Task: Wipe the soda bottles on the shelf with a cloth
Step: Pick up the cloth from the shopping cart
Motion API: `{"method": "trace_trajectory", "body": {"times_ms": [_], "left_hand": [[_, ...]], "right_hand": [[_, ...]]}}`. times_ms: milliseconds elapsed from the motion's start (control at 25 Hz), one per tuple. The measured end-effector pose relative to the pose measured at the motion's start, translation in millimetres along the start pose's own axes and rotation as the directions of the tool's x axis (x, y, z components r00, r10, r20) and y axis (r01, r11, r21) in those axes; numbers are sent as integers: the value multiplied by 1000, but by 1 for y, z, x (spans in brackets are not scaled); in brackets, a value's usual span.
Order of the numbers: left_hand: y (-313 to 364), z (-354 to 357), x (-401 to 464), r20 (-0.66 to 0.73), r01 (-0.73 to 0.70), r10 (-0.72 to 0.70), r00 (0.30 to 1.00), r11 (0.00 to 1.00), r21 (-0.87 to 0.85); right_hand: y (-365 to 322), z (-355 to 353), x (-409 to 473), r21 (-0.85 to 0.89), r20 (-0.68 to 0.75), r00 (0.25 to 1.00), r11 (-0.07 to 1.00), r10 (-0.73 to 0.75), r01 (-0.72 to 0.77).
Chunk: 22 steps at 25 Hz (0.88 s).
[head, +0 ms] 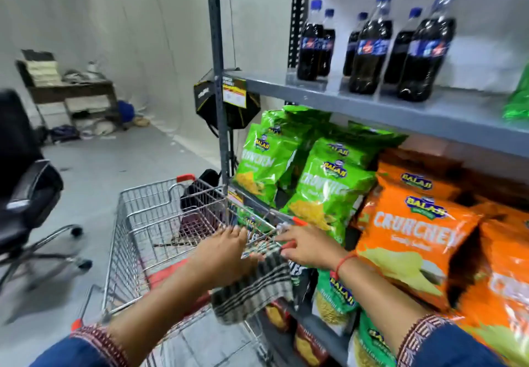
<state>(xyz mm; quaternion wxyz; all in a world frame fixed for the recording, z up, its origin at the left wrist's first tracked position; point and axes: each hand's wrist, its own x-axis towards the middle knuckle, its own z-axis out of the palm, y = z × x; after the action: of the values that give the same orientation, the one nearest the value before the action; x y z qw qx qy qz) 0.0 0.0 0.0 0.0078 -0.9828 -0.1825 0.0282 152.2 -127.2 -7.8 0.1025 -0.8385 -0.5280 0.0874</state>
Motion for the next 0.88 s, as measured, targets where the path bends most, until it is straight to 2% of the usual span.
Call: {"method": "trace_trajectory", "body": {"times_ms": [40,120,200,280,360,440,520,640,720,800,840,880], "left_hand": [[-1,6,-7,99,55,-53,994,998,-15],[-3,17,-15,239,99,-87,967,994,-40],[-5,22,-17,270,135,-112,956,988,-69],[-5,22,-16,250,153,-120,961,981,-118],[-5,19,-16,174,157,-135,975,980,-122],[-9,15,-15,127,140,-129,983,986,-86],[-12,3,-12,141,99,-86,986,991,-91],[-8,-29,2,120,41,-4,993,949,-313],[5,-54,15,29,-53,80,996,852,-521],[20,-76,34,-77,-138,121,990,660,-738],[26,-87,44,-97,-145,119,988,521,-841],[31,-96,52,-101,-137,118,988,365,-921]], "right_hand": [[-5,4,2,-40,102,995,999,-21,25],[-12,11,5,-133,196,979,987,-62,89],[-20,15,9,-191,181,980,975,-77,112],[-22,17,11,-218,115,988,968,-104,127],[-25,16,13,-274,31,990,951,-140,144],[-28,10,15,-297,4,986,941,-168,161],[-30,-2,14,-275,-18,983,946,-182,170],[-32,-37,10,-248,-96,974,953,-203,174],[-35,-69,6,-253,-170,961,952,-219,172],[-31,-102,-4,-246,-311,931,962,-193,117],[-26,-115,-9,-217,-458,873,973,-168,73],[-20,-124,-17,-155,-650,750,987,-126,32]]}}
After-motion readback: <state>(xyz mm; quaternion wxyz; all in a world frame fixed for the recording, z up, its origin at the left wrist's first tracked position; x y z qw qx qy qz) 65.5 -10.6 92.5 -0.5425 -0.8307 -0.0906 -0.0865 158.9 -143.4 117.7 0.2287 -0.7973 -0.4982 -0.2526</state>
